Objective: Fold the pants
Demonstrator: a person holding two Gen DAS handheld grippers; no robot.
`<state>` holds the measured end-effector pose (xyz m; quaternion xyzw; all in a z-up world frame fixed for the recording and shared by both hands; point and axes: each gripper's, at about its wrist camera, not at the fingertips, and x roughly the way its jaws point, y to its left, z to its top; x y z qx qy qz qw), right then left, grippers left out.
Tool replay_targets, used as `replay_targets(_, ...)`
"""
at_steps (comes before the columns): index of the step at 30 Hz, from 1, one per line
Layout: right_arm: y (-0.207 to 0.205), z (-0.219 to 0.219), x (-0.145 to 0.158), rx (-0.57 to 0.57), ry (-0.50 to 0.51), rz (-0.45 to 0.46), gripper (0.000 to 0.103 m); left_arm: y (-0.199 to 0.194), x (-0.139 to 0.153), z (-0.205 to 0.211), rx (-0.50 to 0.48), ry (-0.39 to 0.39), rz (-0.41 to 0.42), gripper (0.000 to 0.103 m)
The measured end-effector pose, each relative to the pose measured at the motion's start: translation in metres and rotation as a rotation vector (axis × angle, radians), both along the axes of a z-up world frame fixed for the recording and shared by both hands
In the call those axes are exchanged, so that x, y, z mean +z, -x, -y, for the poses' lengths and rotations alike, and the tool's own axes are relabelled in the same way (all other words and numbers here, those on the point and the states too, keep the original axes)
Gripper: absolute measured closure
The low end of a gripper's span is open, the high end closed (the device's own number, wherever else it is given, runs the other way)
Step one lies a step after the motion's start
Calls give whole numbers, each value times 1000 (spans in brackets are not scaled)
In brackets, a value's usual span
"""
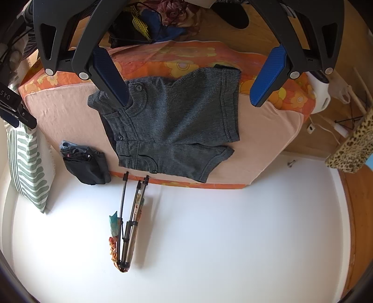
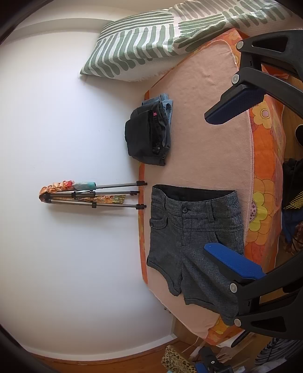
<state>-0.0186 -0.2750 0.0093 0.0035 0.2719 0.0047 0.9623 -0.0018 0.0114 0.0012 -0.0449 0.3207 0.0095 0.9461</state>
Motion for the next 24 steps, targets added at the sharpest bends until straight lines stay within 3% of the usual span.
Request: replay_targets(24, 3, -3, 1, 10, 5, 7, 0, 2, -2, 1, 3, 3, 2, 0)
